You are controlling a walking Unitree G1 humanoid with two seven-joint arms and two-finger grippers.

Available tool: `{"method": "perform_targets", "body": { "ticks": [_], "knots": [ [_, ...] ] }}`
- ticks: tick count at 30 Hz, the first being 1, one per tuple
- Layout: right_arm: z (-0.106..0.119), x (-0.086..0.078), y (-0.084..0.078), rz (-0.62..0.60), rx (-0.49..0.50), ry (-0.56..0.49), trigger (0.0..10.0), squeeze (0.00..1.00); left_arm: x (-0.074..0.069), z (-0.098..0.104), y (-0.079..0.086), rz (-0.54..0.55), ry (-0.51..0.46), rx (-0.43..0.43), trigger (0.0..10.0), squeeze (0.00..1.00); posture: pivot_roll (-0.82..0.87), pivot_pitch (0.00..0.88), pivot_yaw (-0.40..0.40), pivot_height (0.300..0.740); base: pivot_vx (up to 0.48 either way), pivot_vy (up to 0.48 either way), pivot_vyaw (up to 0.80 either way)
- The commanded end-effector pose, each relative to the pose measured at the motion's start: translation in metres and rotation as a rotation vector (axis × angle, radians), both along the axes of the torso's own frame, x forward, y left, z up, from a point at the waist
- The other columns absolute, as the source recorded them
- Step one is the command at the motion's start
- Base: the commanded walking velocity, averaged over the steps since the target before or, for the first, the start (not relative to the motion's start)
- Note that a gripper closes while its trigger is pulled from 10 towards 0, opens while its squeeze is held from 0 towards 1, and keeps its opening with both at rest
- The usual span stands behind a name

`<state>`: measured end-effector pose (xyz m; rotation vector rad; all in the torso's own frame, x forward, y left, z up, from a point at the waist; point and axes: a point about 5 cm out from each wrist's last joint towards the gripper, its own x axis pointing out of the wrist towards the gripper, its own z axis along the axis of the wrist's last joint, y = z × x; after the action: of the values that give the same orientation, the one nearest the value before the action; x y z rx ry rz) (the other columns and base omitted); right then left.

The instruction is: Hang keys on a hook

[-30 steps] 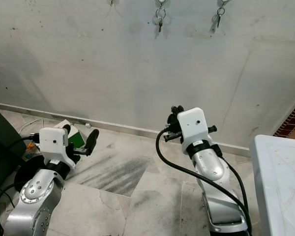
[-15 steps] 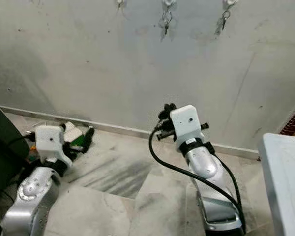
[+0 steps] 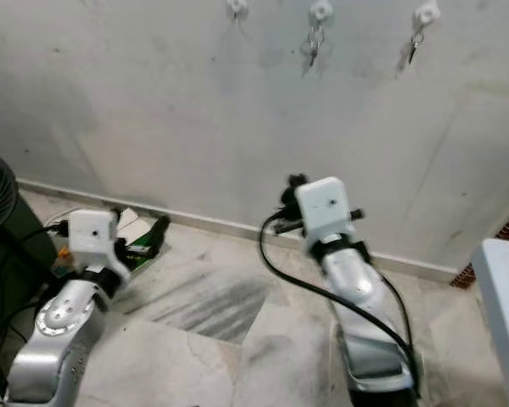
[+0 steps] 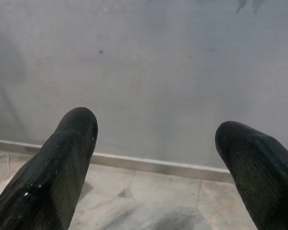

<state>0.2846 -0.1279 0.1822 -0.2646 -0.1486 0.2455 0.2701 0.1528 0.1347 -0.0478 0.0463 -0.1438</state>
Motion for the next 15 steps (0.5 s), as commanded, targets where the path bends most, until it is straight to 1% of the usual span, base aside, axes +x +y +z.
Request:
{"method": "perform_targets", "body": {
  "ticks": [1, 15],
  "knots": [
    [0.0005, 0.0000, -0.0019, -0.009, -0.004, -0.002, 10.0, 0.00, -0.0007, -0.0022, -0.0008, -0.005, 0.014, -0.005, 10.0, 0.00, -0.03, 0.066, 0.069, 0.740, 0.000, 0.480, 0.00],
    [0.0022, 0.0030, -0.0012, -0.024, -0.003, -0.010, 10.0, 0.00, 0.0049, -0.0015, -0.0027, -0.015, 0.016, -0.003, 10.0, 0.00, -0.03, 0.071, 0.072, 0.740, 0.000, 0.480, 0.00]
  ]
}}
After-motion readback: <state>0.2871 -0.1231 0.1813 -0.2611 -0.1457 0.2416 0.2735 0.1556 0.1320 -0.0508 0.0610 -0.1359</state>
